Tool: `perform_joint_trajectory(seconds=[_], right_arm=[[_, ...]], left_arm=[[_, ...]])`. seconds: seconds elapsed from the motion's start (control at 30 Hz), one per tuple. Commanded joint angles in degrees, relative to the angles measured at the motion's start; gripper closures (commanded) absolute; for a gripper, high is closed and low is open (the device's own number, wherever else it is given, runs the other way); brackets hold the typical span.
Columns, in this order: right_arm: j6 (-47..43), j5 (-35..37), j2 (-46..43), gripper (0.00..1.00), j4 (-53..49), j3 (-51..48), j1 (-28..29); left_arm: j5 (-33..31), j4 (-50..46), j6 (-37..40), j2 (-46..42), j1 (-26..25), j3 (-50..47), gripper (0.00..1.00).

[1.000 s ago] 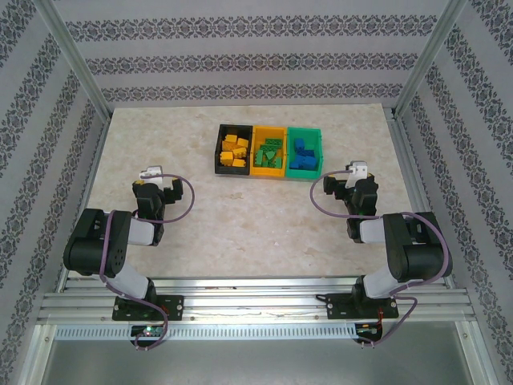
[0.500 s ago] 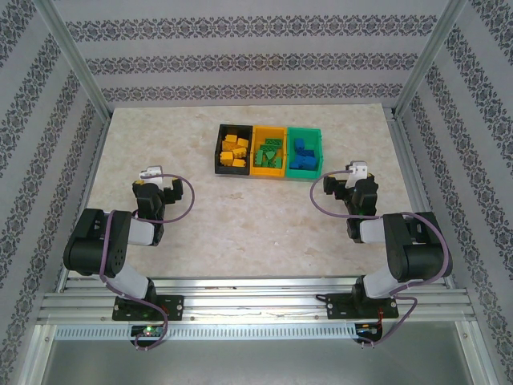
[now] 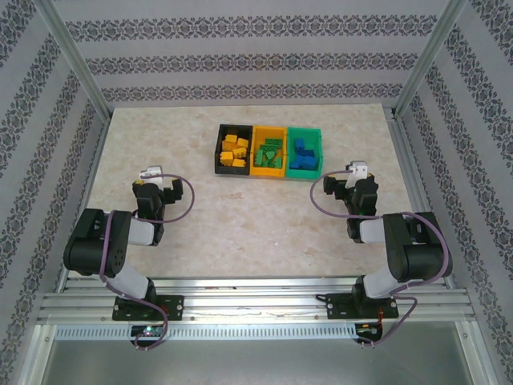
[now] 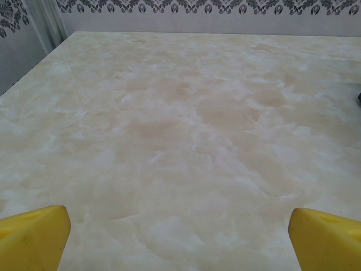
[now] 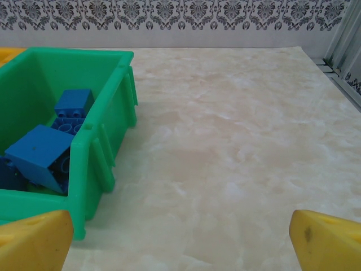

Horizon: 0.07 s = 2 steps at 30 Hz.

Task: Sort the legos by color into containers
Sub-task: Reset both arms

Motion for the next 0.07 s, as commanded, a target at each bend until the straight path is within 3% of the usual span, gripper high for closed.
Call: perform_joint_trajectory(seconds=[0.0,0.03], right_arm=[[-0.4,-0.4,0.1,0.02,0.0,1.1,0.1],[-0.4,-0.4,0.0,0.02,0.0,1.1,0.1]], left_arm=[[0.5,-0.2,0.8,0.2,0.5,0.7,0.01],[0.5,-0.1,0.8,0.2,0.5,0.7,0.00]])
